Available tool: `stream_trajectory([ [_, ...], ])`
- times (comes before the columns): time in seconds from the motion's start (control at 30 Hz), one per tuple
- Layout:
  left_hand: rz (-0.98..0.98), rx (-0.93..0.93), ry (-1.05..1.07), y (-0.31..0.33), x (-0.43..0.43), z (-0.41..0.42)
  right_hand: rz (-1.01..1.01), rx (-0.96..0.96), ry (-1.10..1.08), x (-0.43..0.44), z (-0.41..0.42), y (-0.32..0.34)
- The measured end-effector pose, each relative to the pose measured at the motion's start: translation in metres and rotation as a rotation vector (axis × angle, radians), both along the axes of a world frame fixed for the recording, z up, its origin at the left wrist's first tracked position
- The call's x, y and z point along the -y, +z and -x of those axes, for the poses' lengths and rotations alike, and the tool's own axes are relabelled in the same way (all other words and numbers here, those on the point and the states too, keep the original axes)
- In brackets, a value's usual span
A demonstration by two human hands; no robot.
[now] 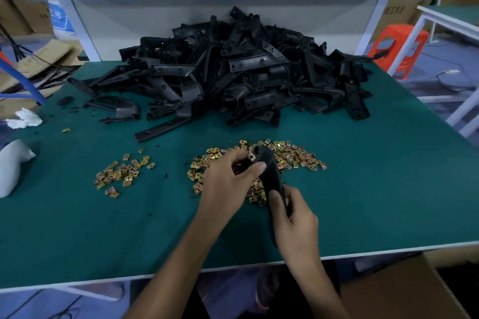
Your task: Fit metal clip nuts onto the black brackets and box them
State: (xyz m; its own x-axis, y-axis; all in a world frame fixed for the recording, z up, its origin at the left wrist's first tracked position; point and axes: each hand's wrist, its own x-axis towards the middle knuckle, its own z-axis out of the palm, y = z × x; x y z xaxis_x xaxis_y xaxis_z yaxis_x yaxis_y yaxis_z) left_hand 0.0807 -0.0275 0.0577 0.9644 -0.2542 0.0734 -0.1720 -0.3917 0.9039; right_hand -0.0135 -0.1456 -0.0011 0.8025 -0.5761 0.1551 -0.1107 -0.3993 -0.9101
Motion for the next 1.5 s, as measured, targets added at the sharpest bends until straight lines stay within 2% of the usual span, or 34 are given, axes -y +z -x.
stream_trajectory([
  [0.17,-0.161,0.27,-0.075,0.013,-0.001,0.001,-0.312,-0.047,0.141,-0.012,0.027,0.021],
  [0.23,-0.174,0.311,-0.13,0.017,0.004,0.005,-0.347,-0.068,0.168,-0.014,0.047,0.023],
  [0.3,-0.152,0.318,-0.25,0.021,0.024,0.016,-0.5,-0.034,0.129,-0.011,0.071,0.017],
  [0.37,-0.151,0.371,-0.397,0.022,0.051,0.032,-0.723,0.047,0.025,-0.003,0.095,0.014],
  [0.43,-0.114,0.349,-0.5,0.022,0.068,0.046,-0.907,0.196,-0.185,0.012,0.119,0.019],
  [0.57,-0.008,0.318,-0.568,0.008,0.077,0.043,-0.977,0.511,-0.746,0.06,0.163,0.034],
  [0.6,0.002,0.305,-0.58,0.005,0.076,0.042,-0.977,0.52,-0.797,0.072,0.172,0.035],
  [0.7,-0.027,0.261,-0.591,0.0,0.068,0.043,-1.042,0.483,-0.756,0.096,0.18,0.038],
  [0.73,-0.037,0.238,-0.587,0.0,0.062,0.043,-1.027,0.484,-0.75,0.101,0.176,0.038],
  [0.83,-0.025,0.176,-0.524,-0.004,0.041,0.041,-0.795,0.428,-0.652,0.118,0.142,0.046],
  [1.0,-0.08,0.141,-0.342,-0.014,0.002,0.024,-0.397,0.071,-0.198,0.128,0.02,0.061],
  [1.13,-0.088,0.128,-0.22,-0.019,-0.022,0.021,-0.022,-0.177,0.081,0.129,-0.097,0.067],
  [1.27,-0.106,0.105,-0.135,-0.035,-0.036,0.024,-0.011,-0.308,0.136,0.115,-0.186,0.073],
  [1.37,-0.148,0.098,-0.065,-0.044,-0.04,0.027,0.121,-0.361,0.136,0.101,-0.221,0.069],
  [1.43,-0.13,0.084,-0.019,-0.047,-0.042,0.026,0.292,-0.416,0.194,0.089,-0.236,0.065],
  [1.5,-0.111,0.076,0.007,-0.049,-0.043,0.024,0.36,-0.424,0.259,0.077,-0.246,0.061],
])
